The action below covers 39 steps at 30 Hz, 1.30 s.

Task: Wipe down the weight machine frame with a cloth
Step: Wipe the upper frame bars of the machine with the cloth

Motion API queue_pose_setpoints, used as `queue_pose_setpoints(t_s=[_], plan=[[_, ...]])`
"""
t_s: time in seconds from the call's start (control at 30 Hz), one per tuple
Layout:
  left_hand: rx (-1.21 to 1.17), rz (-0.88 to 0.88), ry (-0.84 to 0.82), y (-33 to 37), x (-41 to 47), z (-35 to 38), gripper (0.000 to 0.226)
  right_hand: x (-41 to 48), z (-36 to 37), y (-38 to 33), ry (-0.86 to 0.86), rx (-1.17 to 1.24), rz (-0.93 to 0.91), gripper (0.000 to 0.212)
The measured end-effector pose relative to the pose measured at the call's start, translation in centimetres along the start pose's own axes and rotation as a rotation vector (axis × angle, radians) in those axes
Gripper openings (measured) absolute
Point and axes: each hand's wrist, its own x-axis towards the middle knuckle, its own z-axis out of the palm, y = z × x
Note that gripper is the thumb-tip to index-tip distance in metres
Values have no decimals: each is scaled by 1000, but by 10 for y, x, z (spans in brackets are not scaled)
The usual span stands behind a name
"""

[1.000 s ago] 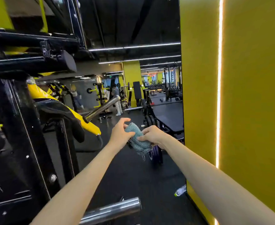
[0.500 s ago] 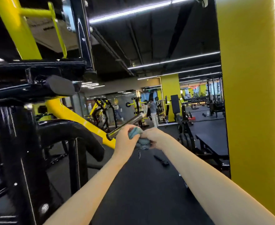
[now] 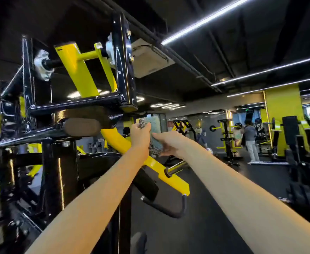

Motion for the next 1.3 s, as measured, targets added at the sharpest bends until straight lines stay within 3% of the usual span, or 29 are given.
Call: queue_pose_setpoints(t_s=[0.17,0.43,0.57,0.67,0.83,0.93,1.0,1.17,1.23,1.27,1.3], plan=[[527,353,114,29,36,-11,21,24,2,-18,-4,-184,-77,38],[950,771,292,90,86,-14,14,80,-12,-58,-85,-223,-223,31],[1244,1098,455,113,101,-6,16,116,-20,-71,-171,-138,-347,47],[1680,1370,438,120,120,1,17,146,-15,-75,-304,-102,-388,69],[2284,1327,257,104,125,13,27,177,10,-84,-512,62,-541,87],[2435,1351,-111,90,120,-1,28,192,26,-77,-513,-2,-625,129],[2503,1445,-278,110,121,-1,29,202,33,-74,-561,61,-631,140],[2441,1237,-11,128,134,20,25,210,34,-77,-586,195,-633,137],[2515,1161,-229,109,127,15,18,209,32,-78,-610,151,-630,147],[2604,1214,-349,112,124,16,19,209,30,-79,-618,132,-641,148],[2674,1268,-352,124,122,20,20,208,28,-81,-620,125,-654,145]])
